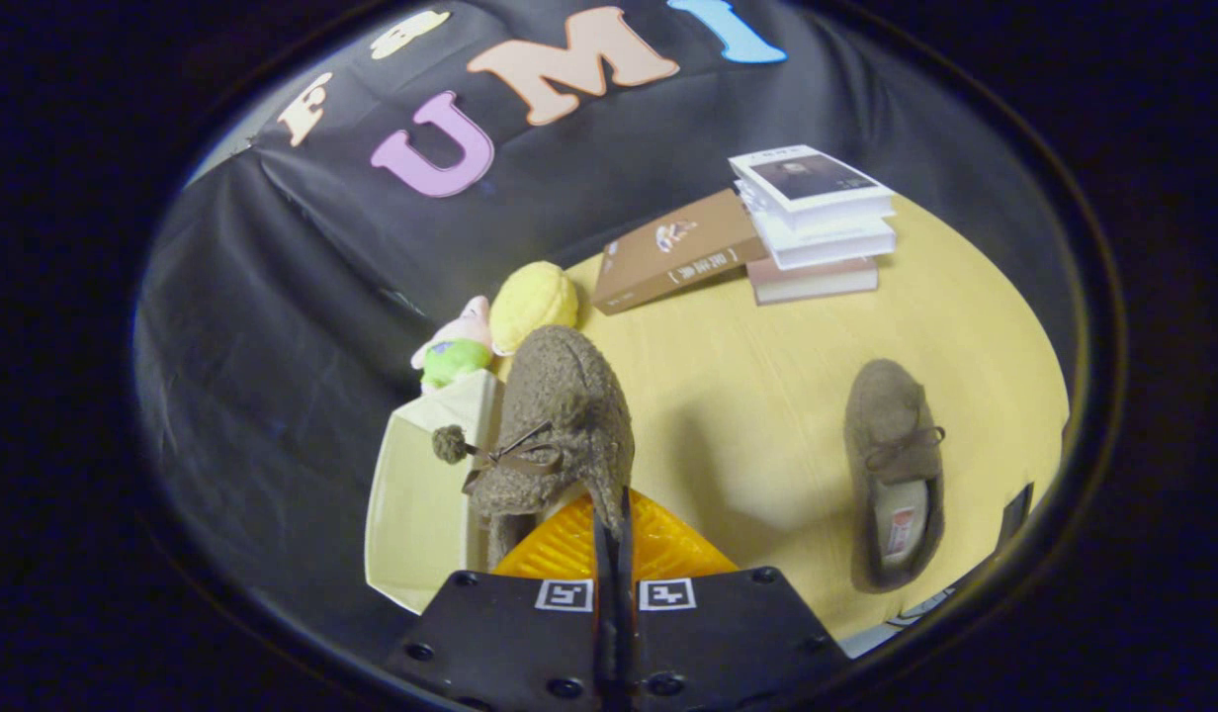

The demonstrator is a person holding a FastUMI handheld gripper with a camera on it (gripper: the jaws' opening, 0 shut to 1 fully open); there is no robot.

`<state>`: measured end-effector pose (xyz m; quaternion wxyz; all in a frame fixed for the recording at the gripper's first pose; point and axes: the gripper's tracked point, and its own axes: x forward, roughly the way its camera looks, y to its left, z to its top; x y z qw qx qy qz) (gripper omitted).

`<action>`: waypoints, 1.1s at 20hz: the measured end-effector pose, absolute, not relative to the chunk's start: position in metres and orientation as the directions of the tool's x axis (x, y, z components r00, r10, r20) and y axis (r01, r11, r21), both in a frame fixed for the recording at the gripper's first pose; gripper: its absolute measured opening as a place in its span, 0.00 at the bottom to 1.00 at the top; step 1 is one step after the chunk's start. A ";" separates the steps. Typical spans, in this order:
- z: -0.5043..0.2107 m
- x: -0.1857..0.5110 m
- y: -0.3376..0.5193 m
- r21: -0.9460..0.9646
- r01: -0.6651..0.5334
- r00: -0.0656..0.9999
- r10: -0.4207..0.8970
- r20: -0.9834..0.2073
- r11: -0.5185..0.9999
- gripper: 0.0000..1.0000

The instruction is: Open the storage box then place both shoes into the box .Put the left shoe in first, then the right shoe, with the right side of both shoes facing outward in a uniform manner.

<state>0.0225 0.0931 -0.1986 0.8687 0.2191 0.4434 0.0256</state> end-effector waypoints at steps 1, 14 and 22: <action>-0.188 0.026 0.104 0.418 0.140 0.618 0.250 -0.746 0.898 0.03; -0.207 0.028 0.249 0.433 0.064 0.549 0.331 -0.768 0.899 0.03; -0.272 0.021 0.293 0.350 0.118 0.449 0.264 -0.853 0.929 0.04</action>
